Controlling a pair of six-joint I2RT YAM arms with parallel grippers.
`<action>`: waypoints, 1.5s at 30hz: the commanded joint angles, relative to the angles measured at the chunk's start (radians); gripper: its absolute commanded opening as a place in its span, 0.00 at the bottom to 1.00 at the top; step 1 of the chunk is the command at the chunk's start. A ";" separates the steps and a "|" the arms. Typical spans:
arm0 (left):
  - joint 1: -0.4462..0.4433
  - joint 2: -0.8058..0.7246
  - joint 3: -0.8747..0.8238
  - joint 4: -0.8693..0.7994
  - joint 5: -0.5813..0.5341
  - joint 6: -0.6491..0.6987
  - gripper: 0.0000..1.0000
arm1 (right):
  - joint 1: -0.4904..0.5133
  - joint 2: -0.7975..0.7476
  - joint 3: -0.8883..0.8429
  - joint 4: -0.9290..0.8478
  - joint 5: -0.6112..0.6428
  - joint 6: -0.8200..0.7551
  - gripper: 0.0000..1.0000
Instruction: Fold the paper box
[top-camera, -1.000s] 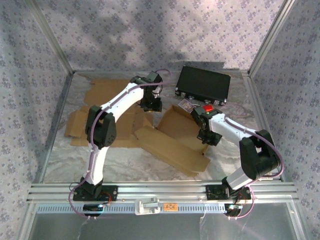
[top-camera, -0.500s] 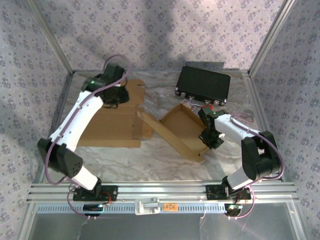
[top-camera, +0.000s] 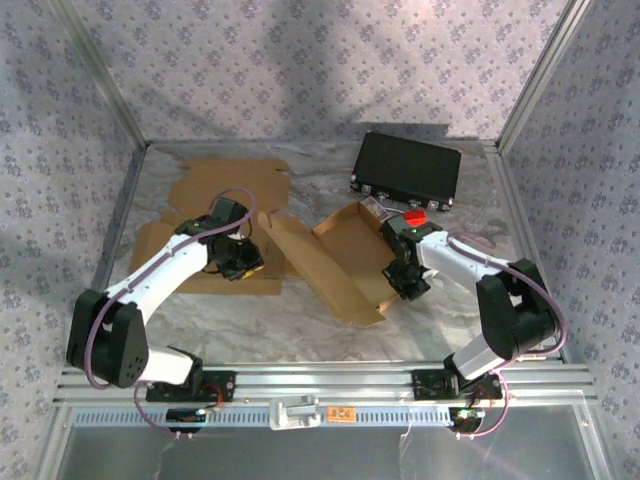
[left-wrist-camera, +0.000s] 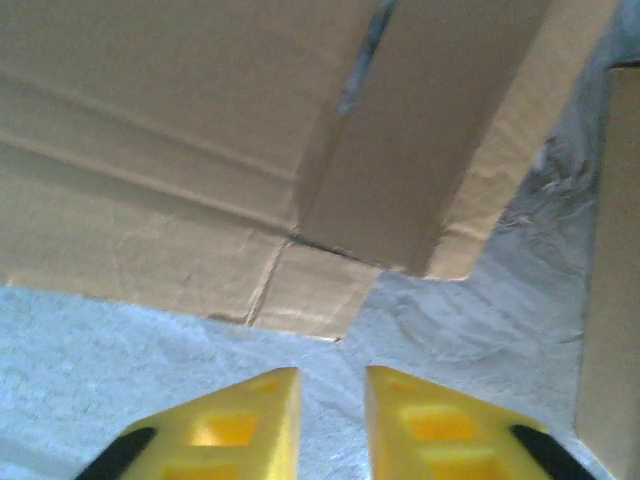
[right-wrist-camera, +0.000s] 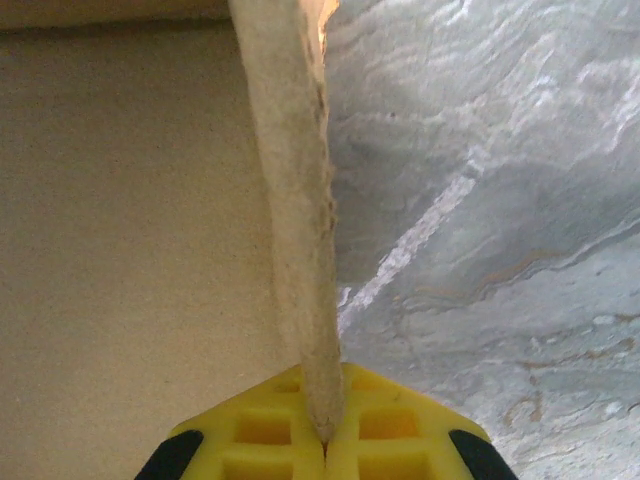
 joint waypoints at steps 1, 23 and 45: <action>0.024 -0.066 0.060 0.047 0.017 -0.032 0.30 | 0.014 0.050 -0.019 0.000 -0.115 0.065 0.00; -0.006 0.065 0.008 0.393 0.281 -0.295 0.17 | 0.160 0.123 0.084 0.089 -0.340 0.262 0.20; -0.049 0.185 0.216 0.333 0.258 -0.232 0.18 | 0.148 -0.053 0.641 0.012 -0.243 -0.868 0.64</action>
